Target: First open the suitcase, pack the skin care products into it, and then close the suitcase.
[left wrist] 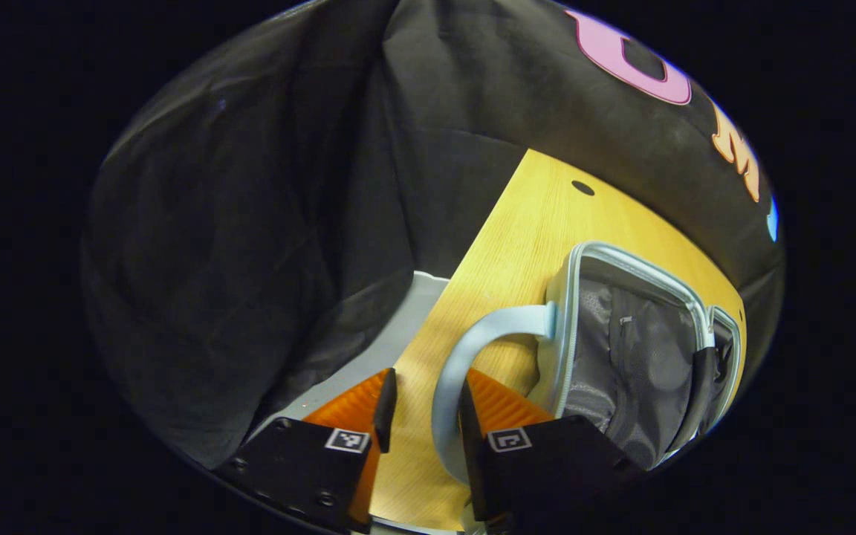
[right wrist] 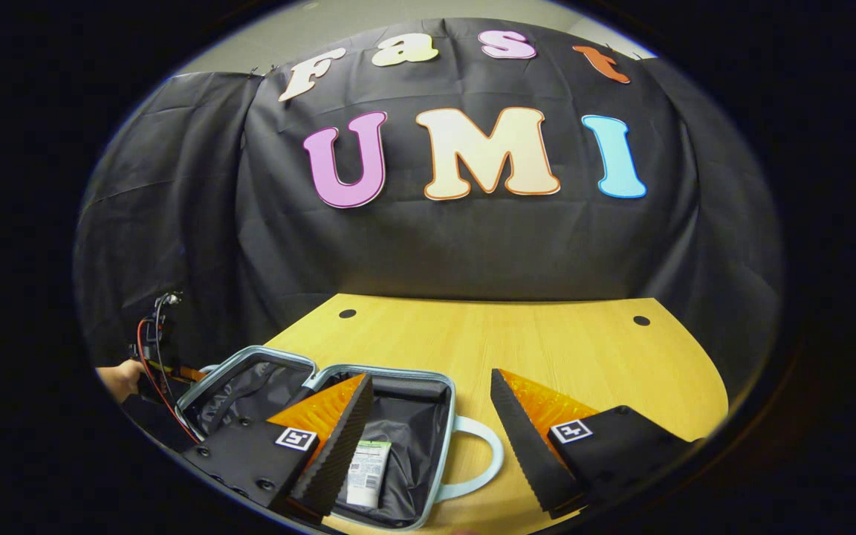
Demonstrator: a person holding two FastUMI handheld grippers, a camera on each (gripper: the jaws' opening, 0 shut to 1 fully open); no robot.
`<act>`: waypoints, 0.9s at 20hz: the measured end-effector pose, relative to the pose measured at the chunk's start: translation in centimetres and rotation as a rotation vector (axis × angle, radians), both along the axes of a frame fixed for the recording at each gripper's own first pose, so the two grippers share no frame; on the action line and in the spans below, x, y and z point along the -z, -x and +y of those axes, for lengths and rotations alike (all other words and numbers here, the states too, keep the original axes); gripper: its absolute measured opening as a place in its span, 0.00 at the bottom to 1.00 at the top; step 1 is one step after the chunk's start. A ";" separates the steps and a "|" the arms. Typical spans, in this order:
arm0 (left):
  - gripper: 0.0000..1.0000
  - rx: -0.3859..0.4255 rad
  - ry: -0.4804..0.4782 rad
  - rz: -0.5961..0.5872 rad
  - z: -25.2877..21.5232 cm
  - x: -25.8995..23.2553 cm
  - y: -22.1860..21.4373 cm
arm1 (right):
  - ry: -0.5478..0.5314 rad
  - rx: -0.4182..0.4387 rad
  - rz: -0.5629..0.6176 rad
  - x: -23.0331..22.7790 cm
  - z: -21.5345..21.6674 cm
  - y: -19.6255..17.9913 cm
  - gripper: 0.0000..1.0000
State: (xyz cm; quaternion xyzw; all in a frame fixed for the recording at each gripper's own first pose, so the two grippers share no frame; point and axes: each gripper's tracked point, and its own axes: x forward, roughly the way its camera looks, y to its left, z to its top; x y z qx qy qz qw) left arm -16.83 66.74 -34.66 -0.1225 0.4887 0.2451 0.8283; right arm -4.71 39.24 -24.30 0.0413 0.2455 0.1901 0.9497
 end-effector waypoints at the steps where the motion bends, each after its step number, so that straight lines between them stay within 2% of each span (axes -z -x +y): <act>1: 0.29 0.004 0.011 -0.010 -0.5 -0.2 -0.4 | 0.004 0.004 -0.006 -0.1 -0.3 0.0 0.98; 3: 0.10 0.023 -0.003 -0.003 -0.7 -0.5 -0.5 | 0.007 0.014 -0.017 -0.2 -1.0 -0.2 0.98; 7: 0.01 0.032 -0.046 -0.023 -1.5 -3.4 -0.9 | -0.008 0.019 -0.051 -1.3 -2.1 -1.0 0.98; 11: 0.00 0.059 -0.113 -0.094 -2.8 -9.2 -1.9 | -0.027 0.003 -0.106 -2.6 -3.4 -1.5 0.98; 16: 0.00 0.107 -0.201 -0.180 -6.6 -16.6 -3.9 | -0.033 -0.044 -0.114 -2.6 -6.0 -1.3 0.98; 17: 0.00 0.119 -0.217 -0.184 -7.6 -17.5 -4.2 | -0.049 -0.046 -0.109 -2.6 -6.5 -1.3 0.94; 18: 0.00 0.129 -0.232 -0.194 -8.5 -18.4 -4.6 | -0.060 -0.048 -0.103 -2.6 -6.9 -1.3 0.98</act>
